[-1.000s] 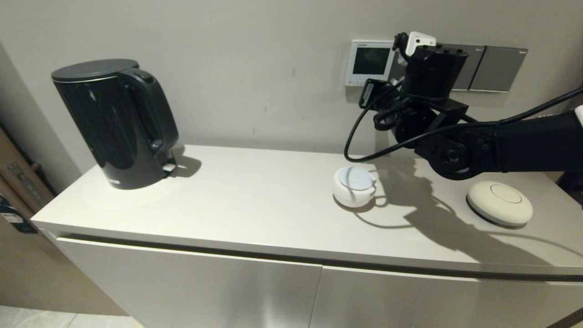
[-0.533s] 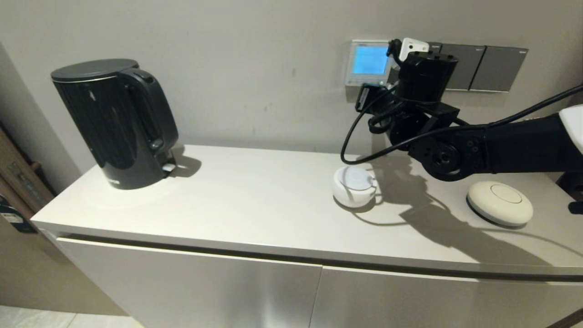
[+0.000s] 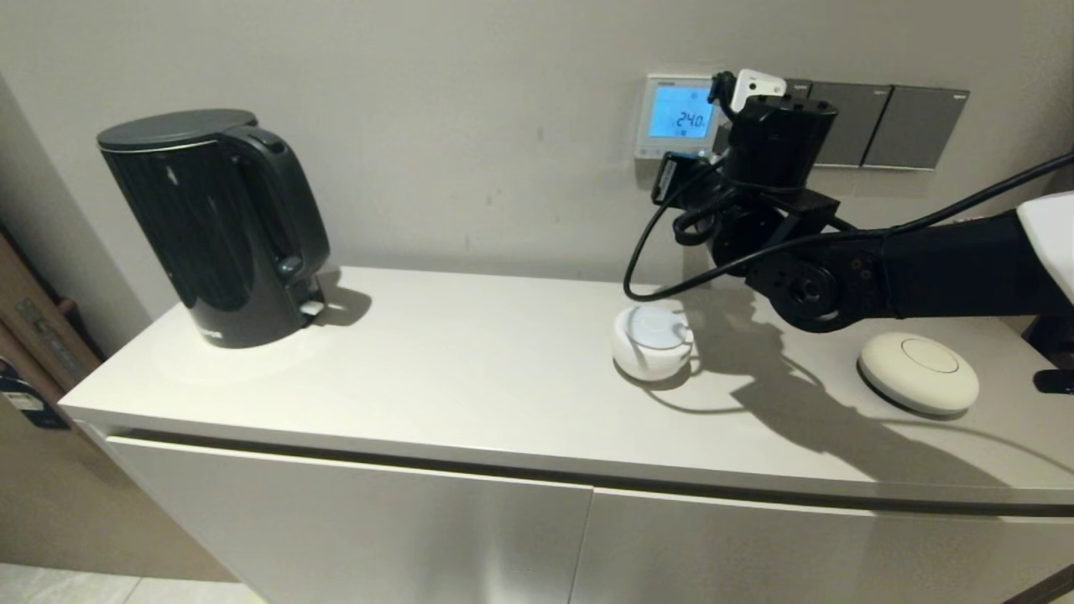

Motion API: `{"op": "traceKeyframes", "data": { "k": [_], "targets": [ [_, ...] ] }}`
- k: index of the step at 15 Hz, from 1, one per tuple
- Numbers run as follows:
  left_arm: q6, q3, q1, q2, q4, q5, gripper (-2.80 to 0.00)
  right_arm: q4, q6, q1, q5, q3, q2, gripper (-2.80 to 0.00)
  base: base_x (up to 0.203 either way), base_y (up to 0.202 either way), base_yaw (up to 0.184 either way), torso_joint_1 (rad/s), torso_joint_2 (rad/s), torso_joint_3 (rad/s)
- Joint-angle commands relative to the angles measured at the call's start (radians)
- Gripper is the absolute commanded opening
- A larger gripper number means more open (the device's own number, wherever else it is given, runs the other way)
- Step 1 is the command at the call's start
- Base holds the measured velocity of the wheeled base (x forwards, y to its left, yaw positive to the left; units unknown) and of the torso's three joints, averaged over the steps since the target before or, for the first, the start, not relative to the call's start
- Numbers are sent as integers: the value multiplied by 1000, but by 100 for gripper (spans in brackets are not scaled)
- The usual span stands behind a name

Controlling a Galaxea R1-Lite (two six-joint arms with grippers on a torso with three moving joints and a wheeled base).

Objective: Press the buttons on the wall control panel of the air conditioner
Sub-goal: Turn on the central air conditioner, then press the temperature decrease button

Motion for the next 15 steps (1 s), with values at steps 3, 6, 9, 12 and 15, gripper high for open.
{"op": "traceKeyframes", "data": {
  "k": [3,6,9,12,15],
  "targets": [
    [0,0,0,0,0,2,-280,-3,0,51,-6,60,-70,-280,0,0,0,0,0,0],
    [0,0,1,0,0,0,-280,-3,0,82,-9,71,-82,-280,0,0,0,0,0,0],
    [0,0,0,0,0,0,-280,-1,-1,82,-7,52,-62,-280,0,0,0,0,0,0],
    [0,0,0,1,0,0,-280,-1,-2,78,-5,14,-29,-280,0,0,0,0,0,0],
    [0,0,1,0,0,1,-280,-1,-2,72,-3,2,-19,-280,0,0,0,0,0,0]
  ]
}}
